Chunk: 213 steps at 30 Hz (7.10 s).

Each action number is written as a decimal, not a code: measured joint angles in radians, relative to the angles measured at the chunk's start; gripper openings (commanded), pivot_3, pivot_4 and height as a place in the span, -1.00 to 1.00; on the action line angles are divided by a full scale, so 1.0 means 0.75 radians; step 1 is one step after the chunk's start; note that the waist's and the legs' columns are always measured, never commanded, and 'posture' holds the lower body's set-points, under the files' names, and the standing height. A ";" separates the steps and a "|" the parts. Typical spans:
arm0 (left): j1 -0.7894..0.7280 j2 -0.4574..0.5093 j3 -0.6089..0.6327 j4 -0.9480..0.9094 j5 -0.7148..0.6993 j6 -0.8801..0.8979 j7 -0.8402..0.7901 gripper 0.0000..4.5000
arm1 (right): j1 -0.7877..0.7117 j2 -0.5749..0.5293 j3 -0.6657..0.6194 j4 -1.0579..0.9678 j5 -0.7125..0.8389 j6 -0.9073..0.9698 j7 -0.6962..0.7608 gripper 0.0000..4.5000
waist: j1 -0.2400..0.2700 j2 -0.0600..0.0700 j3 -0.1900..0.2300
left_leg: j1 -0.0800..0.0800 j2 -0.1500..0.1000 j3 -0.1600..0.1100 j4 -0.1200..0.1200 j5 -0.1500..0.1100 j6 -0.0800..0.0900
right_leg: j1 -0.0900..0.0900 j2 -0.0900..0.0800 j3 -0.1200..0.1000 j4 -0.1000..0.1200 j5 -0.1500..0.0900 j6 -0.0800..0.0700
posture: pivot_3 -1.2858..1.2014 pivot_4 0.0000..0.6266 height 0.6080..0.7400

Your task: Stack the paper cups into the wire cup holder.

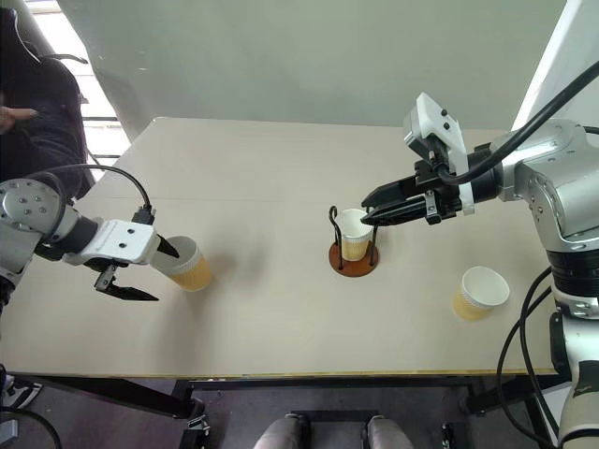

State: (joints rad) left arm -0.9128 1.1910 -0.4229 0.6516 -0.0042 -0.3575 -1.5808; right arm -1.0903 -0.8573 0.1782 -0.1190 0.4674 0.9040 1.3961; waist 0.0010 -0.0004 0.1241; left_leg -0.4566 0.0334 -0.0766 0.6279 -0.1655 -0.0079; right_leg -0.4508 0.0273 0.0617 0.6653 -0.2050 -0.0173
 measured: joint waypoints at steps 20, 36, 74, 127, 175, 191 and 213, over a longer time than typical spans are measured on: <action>-0.025 -0.049 0.021 0.014 -0.005 0.012 -0.001 -0.99 | 0.127 0.028 -0.019 0.193 -0.048 -0.389 0.012 -0.44 | 0.000 -0.001 -0.001 | 0.000 0.000 0.000 0.002 0.000 0.000 | 0.001 0.000 0.000 0.000 0.002 0.003 | 0.03 -0.52 1.00; -0.149 -0.118 0.012 0.040 -0.090 0.075 -0.003 -0.99 | 0.192 0.019 -0.044 0.342 -0.119 -0.632 0.059 -0.44 | 0.001 -0.001 -0.001 | 0.000 0.000 -0.001 0.003 0.001 0.001 | 0.003 0.000 -0.001 -0.001 0.002 0.004 | 0.03 -0.52 1.00; -0.825 -0.511 -0.102 0.445 -0.106 0.022 -0.004 -1.00 | 0.243 -0.053 -0.039 0.477 -0.314 -0.790 0.176 0.99 | 0.010 -0.001 -0.001 | -0.006 -0.001 0.000 0.006 0.002 0.003 | 0.006 -0.003 -0.001 -0.009 0.011 0.025 | 0.03 -0.52 1.00; -0.949 -0.861 -0.424 0.480 -0.273 -0.152 -0.004 -1.00 | 0.243 -0.113 -0.039 0.431 -0.317 -0.716 0.262 0.99 | 0.028 0.007 0.002 | -0.021 -0.006 0.008 0.036 -0.010 0.025 | 0.013 -0.012 0.001 -0.026 0.027 0.054 | 0.03 -0.52 1.00; -0.979 -1.077 -0.065 0.714 0.134 -0.291 -0.004 -1.00 | 0.275 -0.123 -0.039 0.363 -0.312 -0.650 0.256 0.99 | 0.033 0.009 0.002 | -0.021 -0.008 0.014 0.046 -0.014 0.031 | 0.016 -0.012 0.006 -0.027 0.027 0.058 | 0.03 -0.52 1.00; -0.979 -1.074 -0.105 0.716 0.110 -0.248 -0.005 0.98 | 0.277 -0.123 -0.039 0.358 -0.311 -0.639 0.253 1.00 | 0.034 0.009 0.002 | -0.022 -0.007 0.014 0.046 -0.014 0.032 | 0.016 -0.012 0.007 -0.027 0.028 0.059 | 0.03 -0.52 1.00; -0.986 -0.921 0.147 0.630 -0.251 0.351 -0.006 0.98 | 0.382 -0.258 -0.094 0.356 -0.284 -0.571 0.236 1.00 | 0.034 0.011 0.001 | -0.021 -0.007 0.017 0.042 -0.015 0.032 | 0.015 -0.012 0.008 -0.027 0.025 0.058 | 0.03 -0.52 1.00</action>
State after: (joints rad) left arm -1.6520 0.5003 -0.3127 1.1241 -0.1928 -0.0944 -1.5854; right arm -0.8035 -1.0505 0.1079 0.1480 0.2541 0.4755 1.5728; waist 0.0263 0.0082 0.1253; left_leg -0.4726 0.0284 -0.0639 0.6598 -0.1765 0.0159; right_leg -0.4398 0.0184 0.0679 0.6450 -0.1863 0.0263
